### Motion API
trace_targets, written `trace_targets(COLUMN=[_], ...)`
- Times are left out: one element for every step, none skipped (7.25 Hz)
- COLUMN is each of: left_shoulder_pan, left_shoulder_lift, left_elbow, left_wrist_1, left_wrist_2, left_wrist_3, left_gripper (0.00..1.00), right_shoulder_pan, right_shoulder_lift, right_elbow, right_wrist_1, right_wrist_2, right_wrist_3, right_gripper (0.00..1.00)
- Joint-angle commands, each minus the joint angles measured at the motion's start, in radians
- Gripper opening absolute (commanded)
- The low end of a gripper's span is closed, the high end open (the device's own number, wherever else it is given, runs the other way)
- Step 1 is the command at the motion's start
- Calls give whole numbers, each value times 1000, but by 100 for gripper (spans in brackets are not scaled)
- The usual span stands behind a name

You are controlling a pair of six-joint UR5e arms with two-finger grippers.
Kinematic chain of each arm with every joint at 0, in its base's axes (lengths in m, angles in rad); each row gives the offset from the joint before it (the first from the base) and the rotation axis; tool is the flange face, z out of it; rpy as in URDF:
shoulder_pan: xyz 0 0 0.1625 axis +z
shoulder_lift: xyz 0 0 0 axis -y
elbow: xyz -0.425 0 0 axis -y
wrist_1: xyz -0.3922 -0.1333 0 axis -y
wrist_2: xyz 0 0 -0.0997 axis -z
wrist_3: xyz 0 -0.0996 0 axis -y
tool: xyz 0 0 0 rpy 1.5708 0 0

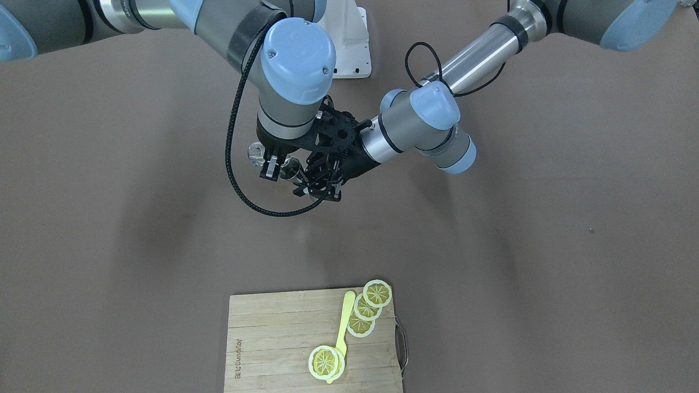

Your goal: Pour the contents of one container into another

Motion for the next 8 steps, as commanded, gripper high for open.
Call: trace_targets(left_shoulder_pan=[0, 0, 0, 0, 0, 0, 2, 2], left_shoulder_lift=[0, 0, 0, 2, 2, 2, 2, 2], left_elbow=[-1, -1, -2, -7, -7, -7, -7, -10], left_wrist_1=[0, 0, 0, 0, 0, 0, 0, 0], left_wrist_2=[-1, 1, 1, 1, 1, 1, 1, 1], left_wrist_3=[0, 0, 0, 0, 0, 0, 0, 0], left_gripper=[0, 0, 0, 0, 0, 0, 0, 0], right_shoulder_pan=[-1, -1, -3, -4, -4, -4, -4, -3], right_shoulder_lift=[14, 15, 18, 21, 26, 35, 38, 40], right_elbow=[-20, -23, -23, -24, -29, -40, -44, -44], right_wrist_1=[-10, -14, -28, -33, -37, -40, -45, -45], right_wrist_2=[-10, -10, -13, -15, -18, -18, -19, -21], right_wrist_3=[-7, -7, -8, -8, -11, -11, -11, -17], right_gripper=[0, 0, 0, 0, 0, 0, 0, 0])
